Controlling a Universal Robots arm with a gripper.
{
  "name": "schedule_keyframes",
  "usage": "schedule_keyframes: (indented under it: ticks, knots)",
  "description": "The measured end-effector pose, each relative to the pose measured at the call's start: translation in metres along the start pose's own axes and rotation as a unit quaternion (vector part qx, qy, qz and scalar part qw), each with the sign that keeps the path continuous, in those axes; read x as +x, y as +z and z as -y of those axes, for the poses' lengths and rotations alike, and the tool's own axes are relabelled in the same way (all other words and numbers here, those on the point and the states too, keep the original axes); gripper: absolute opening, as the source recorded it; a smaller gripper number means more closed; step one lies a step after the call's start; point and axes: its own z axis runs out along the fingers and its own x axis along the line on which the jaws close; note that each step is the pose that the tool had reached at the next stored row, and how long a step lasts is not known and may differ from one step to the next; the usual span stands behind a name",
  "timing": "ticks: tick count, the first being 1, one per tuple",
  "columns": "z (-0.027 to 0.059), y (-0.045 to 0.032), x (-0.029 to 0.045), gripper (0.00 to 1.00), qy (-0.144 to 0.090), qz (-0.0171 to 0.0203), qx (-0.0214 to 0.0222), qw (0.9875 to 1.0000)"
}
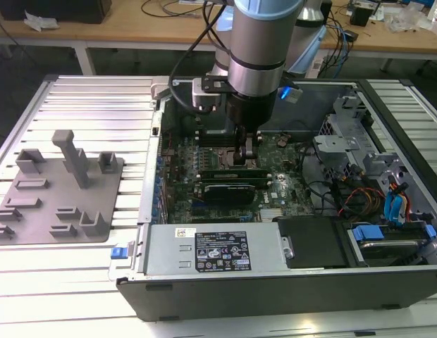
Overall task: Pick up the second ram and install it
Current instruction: 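Press down the second ram until it locks into place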
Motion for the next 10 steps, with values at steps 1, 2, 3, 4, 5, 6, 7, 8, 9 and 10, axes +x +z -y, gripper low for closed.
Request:
schedule_keyframes:
  ticks: [1,2,3,4,5,6,7,8,9,10]
  knots:
    - [0.0000,0.0000,0.0000,0.08,0.000,0.0000,0.0000,1.0000]
    - [0.0001,0.0000,0.0000,0.08,0.000,0.0000,0.0000,1.0000]
    - [0.0001,0.0000,0.0000,0.08,0.000,0.0000,0.0000,1.0000]
    - [0.0001,0.0000,0.0000,0.08,0.000,0.0000,0.0000,1.0000]
    - [0.0001,0.0000,0.0000,0.08,0.000,0.0000,0.0000,1.0000]
    - [0.0011,0.0004,-0.0001,0.08,0.000,0.0002,0.0000,1.0000]
    - [0.0048,0.0006,0.0000,0.08,0.000,0.0002,-0.0001,1.0000]
    - [0.0083,0.0008,0.0000,0.08,0.000,0.0002,-0.0003,1.0000]
    - [0.0147,0.0010,-0.0001,0.08,0.000,0.0001,-0.0009,1.0000]
    - [0.0286,0.0017,-0.0002,0.08,0.000,0.0000,-0.0022,1.0000]
